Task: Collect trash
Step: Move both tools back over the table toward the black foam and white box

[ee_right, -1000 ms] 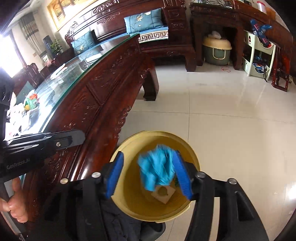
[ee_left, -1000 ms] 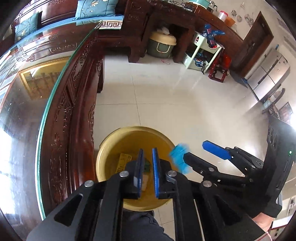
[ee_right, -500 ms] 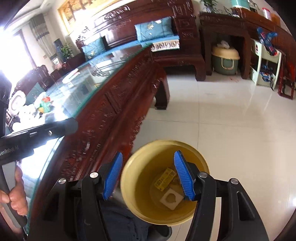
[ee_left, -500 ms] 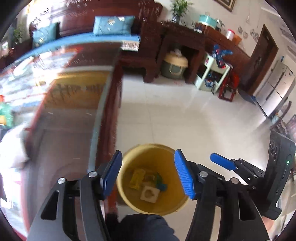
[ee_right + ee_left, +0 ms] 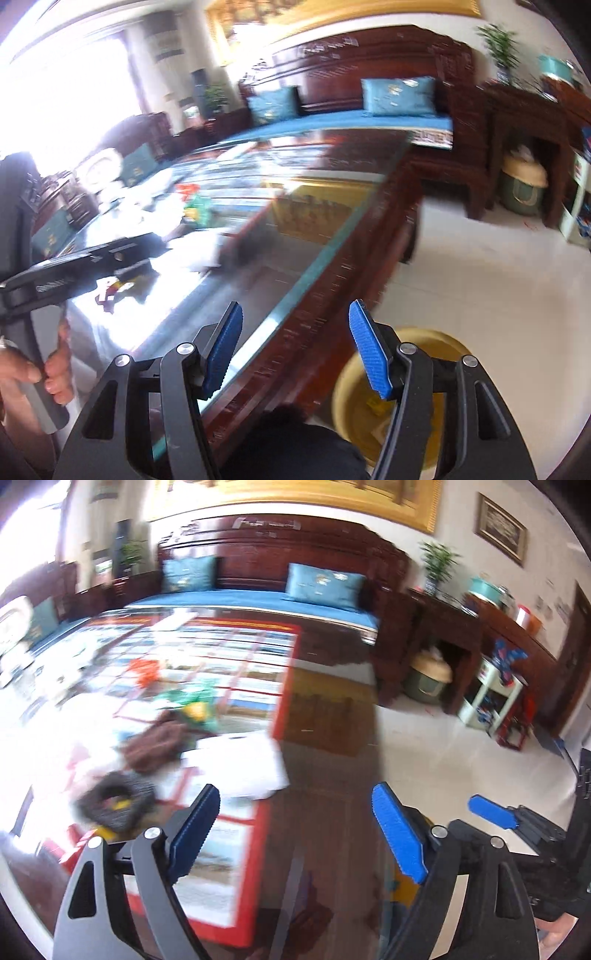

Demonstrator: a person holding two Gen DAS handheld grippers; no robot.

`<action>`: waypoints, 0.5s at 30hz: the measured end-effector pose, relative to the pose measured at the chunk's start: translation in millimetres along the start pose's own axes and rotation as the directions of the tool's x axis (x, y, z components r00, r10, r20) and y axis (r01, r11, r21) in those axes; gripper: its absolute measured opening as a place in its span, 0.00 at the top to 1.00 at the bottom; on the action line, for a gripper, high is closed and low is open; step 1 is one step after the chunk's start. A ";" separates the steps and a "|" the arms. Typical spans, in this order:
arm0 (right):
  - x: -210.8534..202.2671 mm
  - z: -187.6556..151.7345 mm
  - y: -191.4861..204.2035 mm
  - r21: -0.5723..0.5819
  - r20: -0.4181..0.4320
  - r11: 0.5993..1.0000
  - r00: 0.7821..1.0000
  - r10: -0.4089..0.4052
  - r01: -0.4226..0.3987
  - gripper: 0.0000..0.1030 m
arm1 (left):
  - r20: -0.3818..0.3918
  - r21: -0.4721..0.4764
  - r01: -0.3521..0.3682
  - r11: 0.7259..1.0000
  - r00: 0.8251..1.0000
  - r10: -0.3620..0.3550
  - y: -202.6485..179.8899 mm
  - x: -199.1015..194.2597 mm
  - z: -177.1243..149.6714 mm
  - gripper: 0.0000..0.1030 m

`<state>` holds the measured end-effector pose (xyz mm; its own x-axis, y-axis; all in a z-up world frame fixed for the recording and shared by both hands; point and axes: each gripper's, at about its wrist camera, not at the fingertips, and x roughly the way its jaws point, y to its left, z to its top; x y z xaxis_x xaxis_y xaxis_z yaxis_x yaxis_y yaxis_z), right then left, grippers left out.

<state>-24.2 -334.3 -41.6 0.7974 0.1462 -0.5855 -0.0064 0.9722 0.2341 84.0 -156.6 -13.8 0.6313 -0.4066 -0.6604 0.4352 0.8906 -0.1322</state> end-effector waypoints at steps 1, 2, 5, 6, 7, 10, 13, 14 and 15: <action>3.1 3.7 10.8 -0.019 0.002 1.000 1.000 0.017 -0.017 0.40 | 0.003 -0.014 -0.015 1.000 1.000 0.015 10.7 -2.8 1.2 0.17; 6.6 7.2 21.2 -0.038 0.002 0.999 0.999 0.034 -0.034 0.39 | 0.006 -0.030 -0.035 0.999 0.999 0.035 23.4 -5.6 0.3 0.16; 17.7 16.0 47.9 -0.079 -0.004 0.994 0.997 0.075 -0.075 0.37 | 0.011 -0.064 -0.095 0.993 0.995 0.096 55.9 -10.1 -2.3 0.10; 21.3 18.4 55.5 -0.089 -0.008 0.992 0.996 0.089 -0.089 0.36 | 0.013 -0.070 -0.116 0.991 0.993 0.117 65.2 -10.4 -3.4 0.09; 25.1 20.5 62.7 -0.097 -0.011 0.990 0.995 0.101 -0.102 0.36 | 0.014 -0.074 -0.132 0.988 0.991 0.134 73.1 -9.4 -4.3 0.08; 34.8 22.8 81.4 -0.111 -0.022 0.986 0.992 0.121 -0.123 0.36 | -0.010 -0.056 -0.182 0.982 0.983 0.181 96.2 -0.8 -5.6 0.08; 45.9 24.3 95.6 -0.122 -0.037 0.984 0.992 0.124 -0.128 0.35 | -0.040 -0.042 -0.209 0.977 0.977 0.208 111.3 10.1 -7.1 0.08; 48.6 24.2 99.0 -0.125 -0.043 0.984 0.992 0.122 -0.126 0.35 | -0.047 -0.043 -0.218 0.975 0.975 0.216 116.6 12.9 -8.1 0.08; 52.6 23.8 102.0 -0.126 -0.050 0.984 0.992 0.120 -0.126 0.35 | -0.052 -0.042 -0.224 0.974 0.974 0.222 120.4 15.7 -9.3 0.08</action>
<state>31.5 -231.8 -30.0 0.7598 0.2709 -0.5911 -0.1826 0.9614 0.2059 140.3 -53.8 -46.9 0.6776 -0.1879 -0.7110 0.2555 0.9667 -0.0120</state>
